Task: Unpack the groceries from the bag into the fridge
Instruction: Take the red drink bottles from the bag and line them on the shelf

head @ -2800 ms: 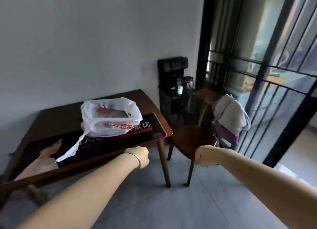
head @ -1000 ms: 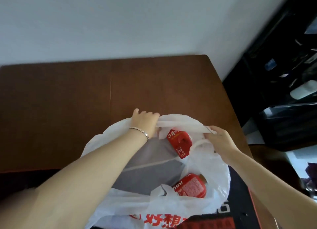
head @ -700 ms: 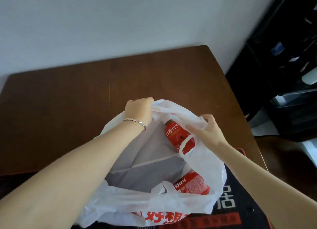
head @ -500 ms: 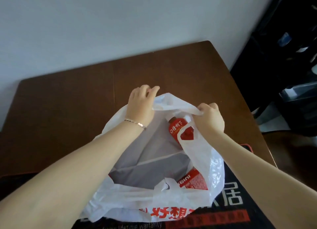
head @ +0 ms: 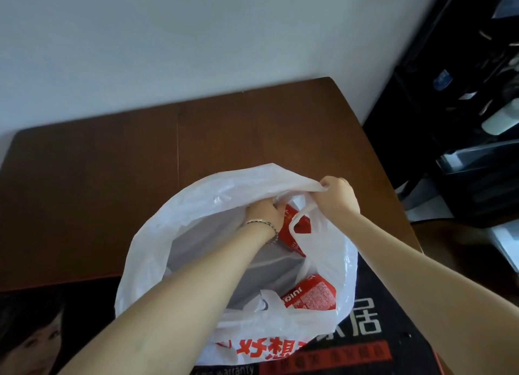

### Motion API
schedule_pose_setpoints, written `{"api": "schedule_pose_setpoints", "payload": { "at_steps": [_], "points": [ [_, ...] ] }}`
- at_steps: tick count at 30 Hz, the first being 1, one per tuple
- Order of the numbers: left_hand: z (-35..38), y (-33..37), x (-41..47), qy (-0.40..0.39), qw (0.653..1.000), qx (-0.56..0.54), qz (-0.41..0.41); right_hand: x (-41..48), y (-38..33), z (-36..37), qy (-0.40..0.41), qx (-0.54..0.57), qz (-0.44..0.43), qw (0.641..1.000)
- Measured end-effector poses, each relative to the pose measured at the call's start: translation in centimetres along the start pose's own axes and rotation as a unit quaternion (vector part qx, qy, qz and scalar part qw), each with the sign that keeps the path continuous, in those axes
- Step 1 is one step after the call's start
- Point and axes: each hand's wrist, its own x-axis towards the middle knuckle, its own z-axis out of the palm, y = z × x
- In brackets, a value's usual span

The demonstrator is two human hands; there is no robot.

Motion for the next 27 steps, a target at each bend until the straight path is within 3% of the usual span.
{"api": "schedule_pose_setpoints", "payload": {
  "at_steps": [3, 5, 8, 11, 12, 14, 16, 20, 22, 24, 26, 27],
  "points": [
    [1.2, -0.9, -1.5, -0.01, 0.998, -0.027, -0.048, -0.1, 0.7, 0.0, -0.015, 0.011, 0.003, 1.0],
    [1.6, -1.9, -2.5, -0.026, 0.988, -0.116, -0.101, -0.2, 1.3, -0.2, -0.034, 0.028, 0.007, 0.999],
    [1.3, -3.1, -4.2, -0.036, 0.937, -0.29, -0.19, -0.6, 2.0, -0.5, -0.042, 0.042, 0.011, 0.998],
    [1.0, -3.4, -6.8, -0.029, 0.917, -0.341, -0.206, -1.2, 2.0, -0.6, -0.033, 0.016, -0.006, 0.999],
    [0.6, -3.3, -8.1, -0.016, 0.933, -0.318, -0.17, -1.3, 2.0, -0.6, -0.033, 0.003, -0.012, 0.999],
    [-1.0, -3.3, -10.7, 0.037, 0.986, -0.15, -0.06, -1.5, 2.3, -0.9, -0.035, -0.012, -0.023, 0.999],
    [-3.1, -4.2, -12.3, 0.096, 0.995, 0.001, 0.035, -1.9, 2.4, -1.6, -0.039, -0.023, -0.04, 0.998],
    [-4.9, -7.5, -12.5, 0.064, 0.995, 0.07, 0.034, -3.8, 2.2, -2.6, 0.013, -0.056, -0.071, 0.996],
    [-5.1, -8.2, -12.3, 0.075, 0.994, 0.071, 0.024, -6.2, 1.7, -2.7, 0.128, -0.12, -0.195, 0.965],
    [-5.2, -8.5, -12.2, 0.093, 0.992, 0.078, 0.031, -9.1, 1.2, -1.9, 0.173, -0.105, -0.403, 0.893],
    [-5.2, -8.5, -12.2, 0.087, 0.99, 0.108, 0.04, -12.2, 1.2, -0.6, 0.026, -0.129, -0.516, 0.847],
    [-5.1, -8.6, -12.2, 0.087, 0.988, 0.12, 0.044, -13.5, 1.0, 0.0, -0.086, -0.189, -0.508, 0.836]
  ]
}}
